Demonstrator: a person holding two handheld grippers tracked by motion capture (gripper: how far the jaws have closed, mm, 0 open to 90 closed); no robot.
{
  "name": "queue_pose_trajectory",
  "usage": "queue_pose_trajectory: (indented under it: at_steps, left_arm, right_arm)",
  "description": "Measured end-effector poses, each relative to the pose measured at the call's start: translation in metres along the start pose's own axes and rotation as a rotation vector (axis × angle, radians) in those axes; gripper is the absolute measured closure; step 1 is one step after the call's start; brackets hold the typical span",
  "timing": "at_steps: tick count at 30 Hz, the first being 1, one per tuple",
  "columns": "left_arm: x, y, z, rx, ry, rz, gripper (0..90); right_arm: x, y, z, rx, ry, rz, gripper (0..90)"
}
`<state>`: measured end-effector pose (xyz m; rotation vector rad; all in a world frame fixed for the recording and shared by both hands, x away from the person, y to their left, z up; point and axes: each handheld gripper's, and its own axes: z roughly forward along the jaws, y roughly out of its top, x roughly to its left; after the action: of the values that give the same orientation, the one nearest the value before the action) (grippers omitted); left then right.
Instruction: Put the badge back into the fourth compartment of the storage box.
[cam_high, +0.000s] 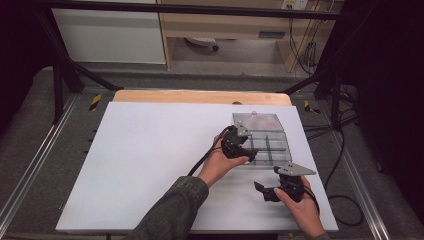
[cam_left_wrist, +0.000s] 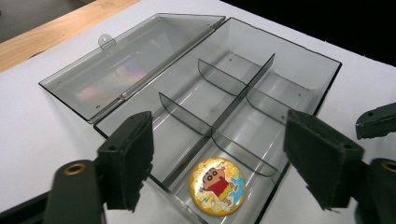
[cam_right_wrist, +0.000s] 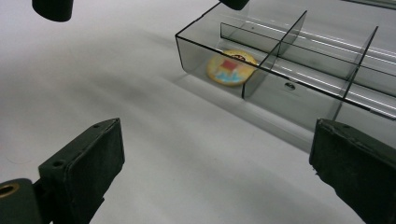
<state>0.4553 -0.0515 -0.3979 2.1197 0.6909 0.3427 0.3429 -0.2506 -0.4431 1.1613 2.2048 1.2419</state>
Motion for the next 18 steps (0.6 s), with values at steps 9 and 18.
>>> queue_pose_trajectory:
  at_steps: [9, 18]
  left_arm:
    - [0.002, 0.001, -0.004, -0.029, -0.007, -0.017, 7.9]
    - [0.008, 0.003, -0.011, -0.045, 0.010, -0.030, 7.5]
  right_arm:
    - [0.000, 0.000, 0.000, 0.001, -0.003, 0.000, 3.6]
    - [0.000, 0.000, 0.001, 0.001, -0.002, -0.002, 3.6]
